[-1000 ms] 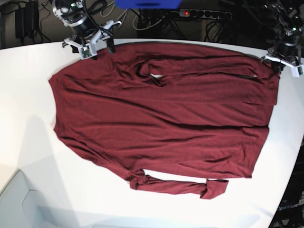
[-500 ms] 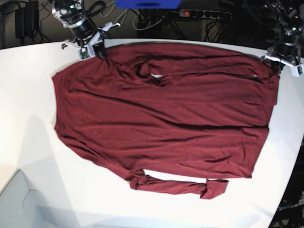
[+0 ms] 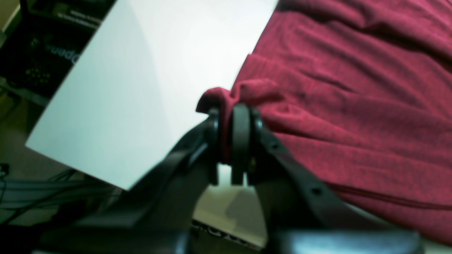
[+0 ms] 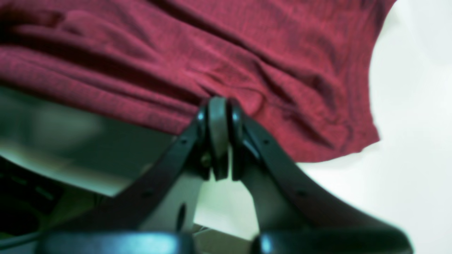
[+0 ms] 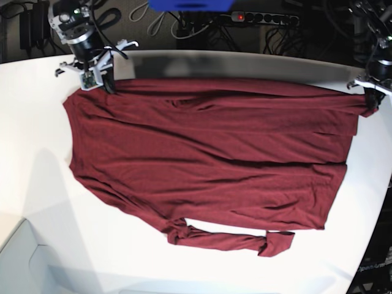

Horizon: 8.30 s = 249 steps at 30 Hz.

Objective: Layout the t-shirt on the table in an organized manner, then fold the t-shirt properly
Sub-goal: 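Pull the collar corner with the right gripper away from the left gripper, then hold both shoulder corners and drag the shirt toward the table's middle, then pull the collar corner with the right gripper outward to tension the shoulders, then drag the held shoulder corner with the right gripper along the collar edge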

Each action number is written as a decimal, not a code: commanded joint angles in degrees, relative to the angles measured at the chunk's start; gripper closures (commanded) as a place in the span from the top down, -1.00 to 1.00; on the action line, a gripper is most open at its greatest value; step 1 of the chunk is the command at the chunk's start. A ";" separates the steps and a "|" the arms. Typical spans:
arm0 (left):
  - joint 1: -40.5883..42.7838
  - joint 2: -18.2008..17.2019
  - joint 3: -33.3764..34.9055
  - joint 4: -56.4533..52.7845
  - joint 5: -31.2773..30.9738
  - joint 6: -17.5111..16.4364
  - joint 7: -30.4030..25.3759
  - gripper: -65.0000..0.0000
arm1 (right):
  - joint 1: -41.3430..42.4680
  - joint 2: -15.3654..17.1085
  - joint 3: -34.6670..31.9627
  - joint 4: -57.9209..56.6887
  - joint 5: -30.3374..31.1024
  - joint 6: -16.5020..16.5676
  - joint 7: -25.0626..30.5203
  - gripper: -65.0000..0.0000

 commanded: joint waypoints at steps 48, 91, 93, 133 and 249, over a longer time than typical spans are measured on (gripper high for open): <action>-11.54 -6.76 9.87 0.36 10.59 0.65 19.62 -0.99 | 11.06 0.13 3.87 0.66 0.25 4.82 0.87 -1.00; -16.37 -5.00 9.96 -17.05 14.55 0.56 4.33 0.21 | 14.84 1.72 4.14 -8.13 0.16 4.82 0.87 -1.00; -15.76 -4.91 9.96 -15.73 14.55 0.56 4.33 0.21 | 14.67 1.72 4.14 -8.13 0.16 4.82 0.87 -1.00; -9.69 -2.54 9.87 -13.53 6.46 0.56 3.71 1.00 | 10.36 3.30 1.94 -6.55 0.16 4.82 0.87 -0.07; -9.51 -2.98 7.85 -19.25 6.37 0.47 0.63 -0.99 | 15.19 -3.28 -18.02 -19.47 0.25 4.82 -5.72 -0.61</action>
